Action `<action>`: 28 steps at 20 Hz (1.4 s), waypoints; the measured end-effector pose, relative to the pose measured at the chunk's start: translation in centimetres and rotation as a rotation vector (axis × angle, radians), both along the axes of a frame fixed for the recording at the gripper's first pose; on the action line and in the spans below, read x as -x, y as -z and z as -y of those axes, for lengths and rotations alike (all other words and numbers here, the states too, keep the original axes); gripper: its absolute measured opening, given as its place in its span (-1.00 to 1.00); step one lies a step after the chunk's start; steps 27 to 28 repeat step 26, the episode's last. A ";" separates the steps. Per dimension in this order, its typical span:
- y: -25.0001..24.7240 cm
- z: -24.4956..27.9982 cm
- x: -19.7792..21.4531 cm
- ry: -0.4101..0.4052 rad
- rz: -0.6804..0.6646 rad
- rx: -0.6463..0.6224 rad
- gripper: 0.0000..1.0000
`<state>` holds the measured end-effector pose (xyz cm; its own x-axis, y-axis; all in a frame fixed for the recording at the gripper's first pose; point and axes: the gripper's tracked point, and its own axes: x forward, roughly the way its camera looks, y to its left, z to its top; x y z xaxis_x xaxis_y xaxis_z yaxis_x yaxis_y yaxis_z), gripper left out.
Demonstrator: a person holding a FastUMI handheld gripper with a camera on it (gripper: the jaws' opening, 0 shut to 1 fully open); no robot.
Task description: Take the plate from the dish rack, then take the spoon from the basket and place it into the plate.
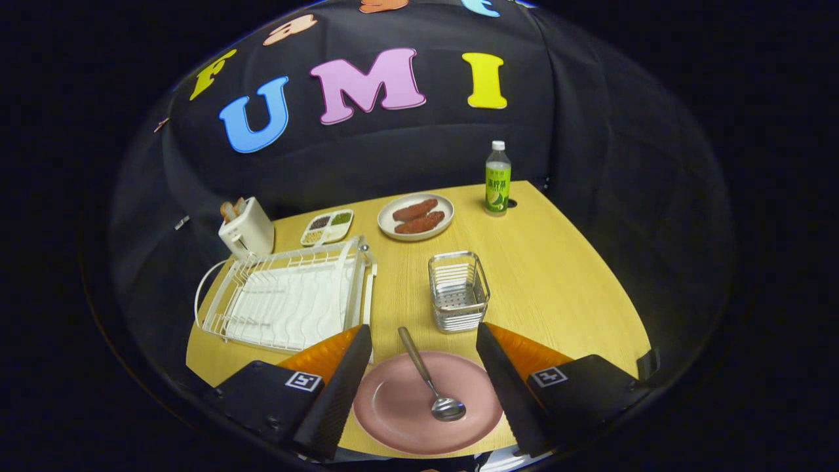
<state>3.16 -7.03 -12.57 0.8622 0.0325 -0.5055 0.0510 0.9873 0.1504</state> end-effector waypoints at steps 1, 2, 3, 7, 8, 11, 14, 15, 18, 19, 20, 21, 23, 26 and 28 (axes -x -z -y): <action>-1.5 0.0 -0.1 0.006 0.034 -0.003 0.98; -3.0 0.0 -0.1 0.011 0.072 -0.003 0.98; -4.6 0.0 -0.2 0.012 0.107 -0.003 0.98; -11.8 -0.3 0.2 0.005 0.293 0.020 0.98; -13.4 -0.1 0.3 0.008 0.340 0.047 0.98; -18.0 -0.3 1.6 0.017 0.447 0.091 0.97; -22.5 0.6 2.8 0.040 0.558 0.124 0.97; -23.7 1.2 3.5 0.056 0.586 0.141 0.97; -26.5 3.0 4.9 0.086 0.672 0.202 0.97; -27.1 3.4 5.3 0.091 0.695 0.209 0.96; -27.4 3.6 5.6 0.084 0.713 0.209 0.96; -27.4 3.9 5.6 0.074 0.723 0.203 0.96; -27.0 3.9 5.3 0.044 0.720 0.176 0.96; -26.1 4.5 3.1 -0.021 0.685 0.109 0.96; -26.1 4.5 3.1 -0.021 0.685 0.109 0.96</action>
